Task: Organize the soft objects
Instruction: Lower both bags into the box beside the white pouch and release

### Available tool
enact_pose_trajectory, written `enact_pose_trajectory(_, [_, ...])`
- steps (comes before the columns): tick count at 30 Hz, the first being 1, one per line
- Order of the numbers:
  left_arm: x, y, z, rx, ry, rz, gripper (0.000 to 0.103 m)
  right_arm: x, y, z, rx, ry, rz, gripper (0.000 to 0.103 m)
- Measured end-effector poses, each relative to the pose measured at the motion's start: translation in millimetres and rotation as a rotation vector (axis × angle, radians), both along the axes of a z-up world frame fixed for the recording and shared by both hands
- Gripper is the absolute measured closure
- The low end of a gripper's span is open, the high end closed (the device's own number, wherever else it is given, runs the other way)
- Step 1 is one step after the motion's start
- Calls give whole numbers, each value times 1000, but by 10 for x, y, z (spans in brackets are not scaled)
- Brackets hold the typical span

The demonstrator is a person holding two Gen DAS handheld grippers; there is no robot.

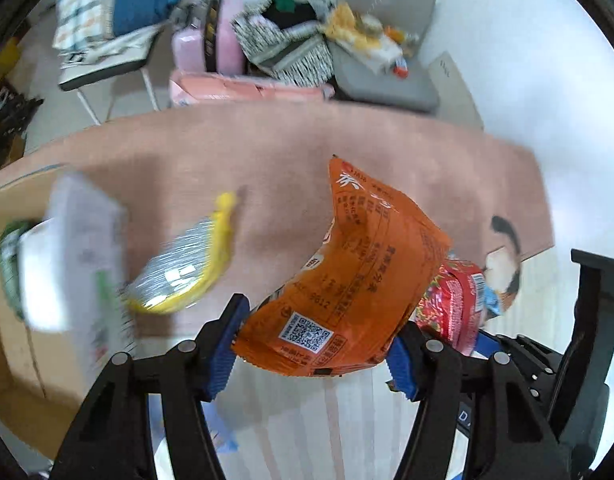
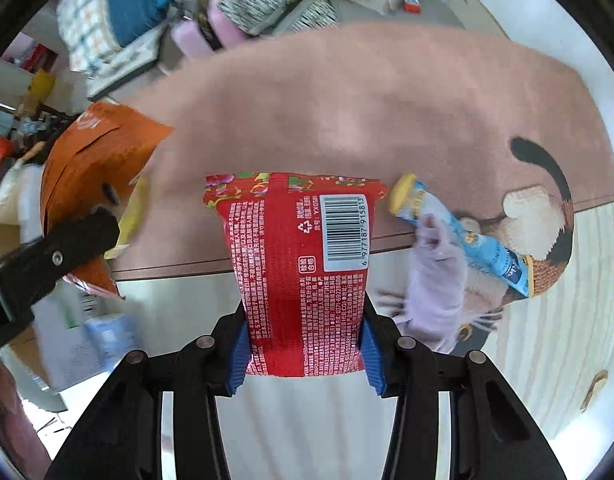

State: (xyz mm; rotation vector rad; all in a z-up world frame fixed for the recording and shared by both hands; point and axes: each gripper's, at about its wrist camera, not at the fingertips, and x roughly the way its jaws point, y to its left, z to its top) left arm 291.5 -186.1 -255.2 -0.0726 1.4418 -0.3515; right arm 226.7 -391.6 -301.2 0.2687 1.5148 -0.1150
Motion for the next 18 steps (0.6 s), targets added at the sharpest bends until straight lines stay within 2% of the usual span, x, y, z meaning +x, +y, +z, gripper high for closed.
enact_pose_trajectory(5, [-132,788,544,-30,-63,74,42,-39,756,686,62,-93,70,55])
enact_pose_trajectory(7, [-142,1195,662,-27,-41,119,42,-31,1159,861,97,-119,107,55])
enact_pose_trajectory(9, [-135,1617,727,-44,-17,173,42,-58,1744,1041,107,-138,167,54])
enact_pose_trajectory(10, [-149,1839,761,-26,-14,195,42,-45,2011,1105,108,-141,199,54])
enact_pose_trajectory(13, [-184,2389,765,35,-23,232,42,-30,2725,979,122,-116,262,54])
enact_pose_trajectory(18, [-139,3123,387,106,42,295,42,43,3387,483,79,-14,260,54])
